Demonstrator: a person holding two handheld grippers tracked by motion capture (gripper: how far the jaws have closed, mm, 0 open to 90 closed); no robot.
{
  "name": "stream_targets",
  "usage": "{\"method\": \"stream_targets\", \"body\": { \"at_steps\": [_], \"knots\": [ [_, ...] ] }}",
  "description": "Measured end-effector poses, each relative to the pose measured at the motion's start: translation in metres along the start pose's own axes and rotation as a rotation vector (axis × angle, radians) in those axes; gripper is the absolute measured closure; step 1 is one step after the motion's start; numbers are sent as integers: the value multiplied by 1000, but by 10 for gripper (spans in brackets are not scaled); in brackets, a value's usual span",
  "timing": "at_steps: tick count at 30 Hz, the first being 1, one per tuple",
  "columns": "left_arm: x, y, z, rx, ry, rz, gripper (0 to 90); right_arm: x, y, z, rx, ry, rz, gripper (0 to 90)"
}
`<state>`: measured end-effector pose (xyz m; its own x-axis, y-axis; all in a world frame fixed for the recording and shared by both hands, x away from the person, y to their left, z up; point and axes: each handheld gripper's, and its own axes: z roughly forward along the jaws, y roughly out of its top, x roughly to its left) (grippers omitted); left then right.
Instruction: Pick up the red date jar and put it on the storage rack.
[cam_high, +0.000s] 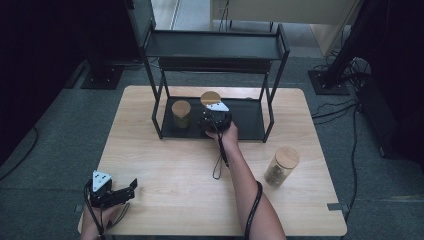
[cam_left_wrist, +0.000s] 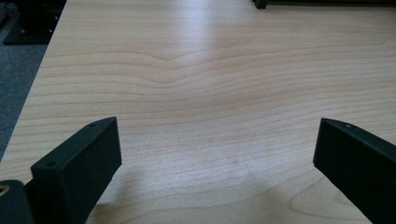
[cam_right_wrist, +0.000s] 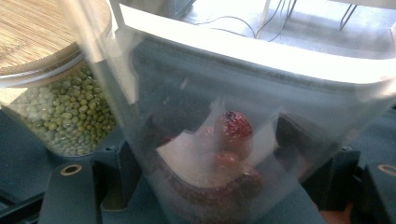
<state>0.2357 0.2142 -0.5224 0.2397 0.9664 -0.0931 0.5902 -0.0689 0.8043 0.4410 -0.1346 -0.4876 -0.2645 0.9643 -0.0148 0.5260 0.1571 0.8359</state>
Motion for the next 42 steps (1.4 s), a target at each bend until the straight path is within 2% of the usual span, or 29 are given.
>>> {"method": "stream_targets", "body": {
  "at_steps": [5,7,18,26,34,42],
  "knots": [
    [0,0,0,-2,0,-2,12,0,-1,-3,-11,31,19,44],
    [0,0,0,-3,0,-2,12,2,-1,-5,-9,47,10,17],
    [0,0,0,-3,0,0,12,5,-11,-11,-9,53,11,17],
    [0,0,0,-1,2,1,12,6,-24,-18,-6,49,-11,18],
    [-1,0,0,0,4,2,12,7,-39,-25,-8,57,4,18],
    [-1,0,0,2,6,4,12,10,-53,-28,-4,52,-10,17]
  ]
}}
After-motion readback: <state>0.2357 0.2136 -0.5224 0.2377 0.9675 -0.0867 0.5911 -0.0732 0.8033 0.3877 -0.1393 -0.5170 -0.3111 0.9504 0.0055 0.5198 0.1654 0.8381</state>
